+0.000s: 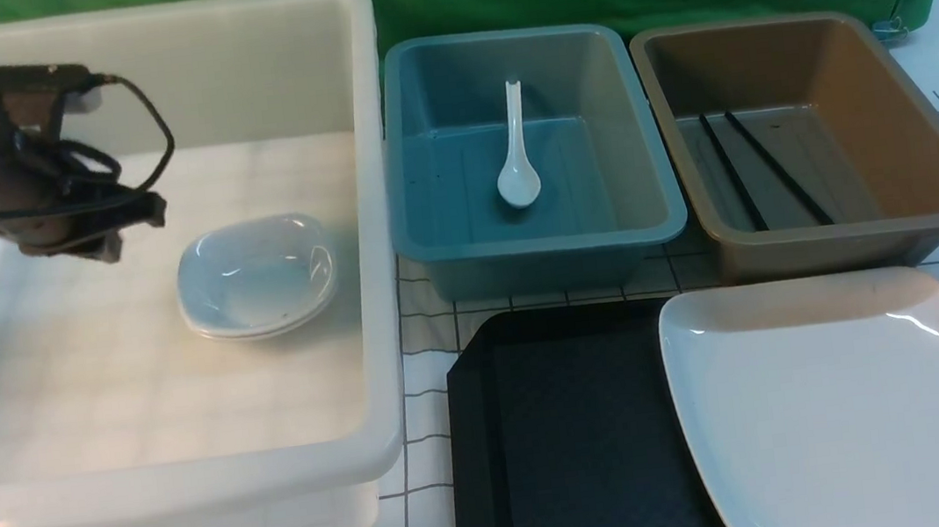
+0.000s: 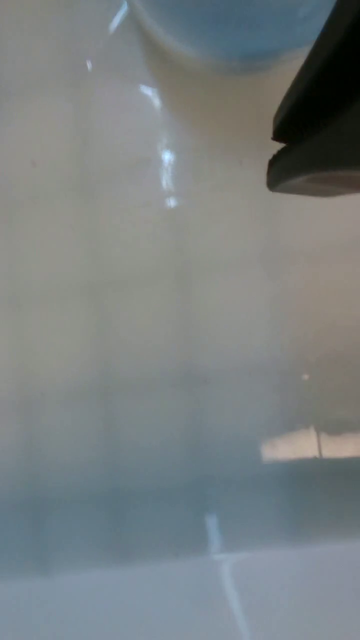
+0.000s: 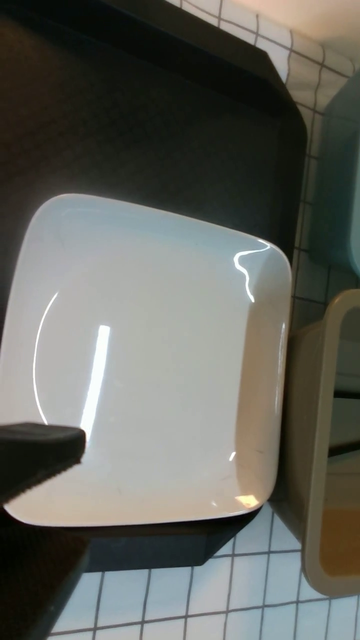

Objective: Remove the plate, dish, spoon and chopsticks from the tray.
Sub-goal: Use the left arm to grab a plate from the dinner plate

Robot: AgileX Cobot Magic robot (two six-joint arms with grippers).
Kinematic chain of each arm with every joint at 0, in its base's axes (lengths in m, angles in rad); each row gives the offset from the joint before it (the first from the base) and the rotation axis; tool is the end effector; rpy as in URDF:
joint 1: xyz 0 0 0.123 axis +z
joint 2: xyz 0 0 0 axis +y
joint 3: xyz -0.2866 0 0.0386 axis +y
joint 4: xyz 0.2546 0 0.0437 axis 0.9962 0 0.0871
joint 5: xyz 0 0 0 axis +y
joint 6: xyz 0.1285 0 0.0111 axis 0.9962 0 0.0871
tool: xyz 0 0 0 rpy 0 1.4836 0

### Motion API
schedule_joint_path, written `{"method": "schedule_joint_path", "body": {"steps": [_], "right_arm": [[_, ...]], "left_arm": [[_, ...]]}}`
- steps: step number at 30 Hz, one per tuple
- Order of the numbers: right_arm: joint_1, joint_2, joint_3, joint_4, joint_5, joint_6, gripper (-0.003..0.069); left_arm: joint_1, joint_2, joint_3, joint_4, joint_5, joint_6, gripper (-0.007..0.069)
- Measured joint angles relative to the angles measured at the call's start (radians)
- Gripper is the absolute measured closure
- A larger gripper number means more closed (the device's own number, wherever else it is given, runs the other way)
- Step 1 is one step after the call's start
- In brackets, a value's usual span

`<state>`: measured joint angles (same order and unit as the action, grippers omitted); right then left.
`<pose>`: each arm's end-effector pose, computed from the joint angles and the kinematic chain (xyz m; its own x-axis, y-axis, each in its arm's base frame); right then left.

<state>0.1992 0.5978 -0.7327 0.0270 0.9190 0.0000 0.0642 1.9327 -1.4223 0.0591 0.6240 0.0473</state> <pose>0.1269 0.0285 0.3109 -0.6324 -0.1110 -0.7666 -0.2036 0.9787 0.0263 0.4443 0.0330 0.1795 -0.8677 0.0395 -0.4956 0.0012 0.9970 0.0774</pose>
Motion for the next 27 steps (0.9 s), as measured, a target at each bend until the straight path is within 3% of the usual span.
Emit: {"method": "schedule_joint_path", "body": {"steps": [3, 7, 16, 20, 27], "right_arm": [[0.0, 0.0, 0.0, 0.0, 0.003, 0.0, 0.0419], [0.0, 0.0, 0.0, 0.0, 0.003, 0.0, 0.0419], [0.0, 0.0, 0.0, 0.0, 0.003, 0.0, 0.0419], [0.0, 0.0, 0.0, 0.0, 0.003, 0.005, 0.0419], [0.0, 0.0, 0.0, 0.0, 0.003, 0.005, 0.0419]], "left_arm": [[0.0, 0.035, 0.0, 0.022, -0.026, -0.024, 0.0627], [0.0, 0.079, 0.0, -0.049, -0.08, 0.024, 0.0629], [0.0, 0.117, 0.0, -0.439, -0.13, 0.438, 0.0627], [0.0, 0.117, 0.0, -0.57, -0.137, 0.567, 0.0627], [-0.002, 0.117, 0.0, -0.668, -0.123, 0.655, 0.0627]]}}
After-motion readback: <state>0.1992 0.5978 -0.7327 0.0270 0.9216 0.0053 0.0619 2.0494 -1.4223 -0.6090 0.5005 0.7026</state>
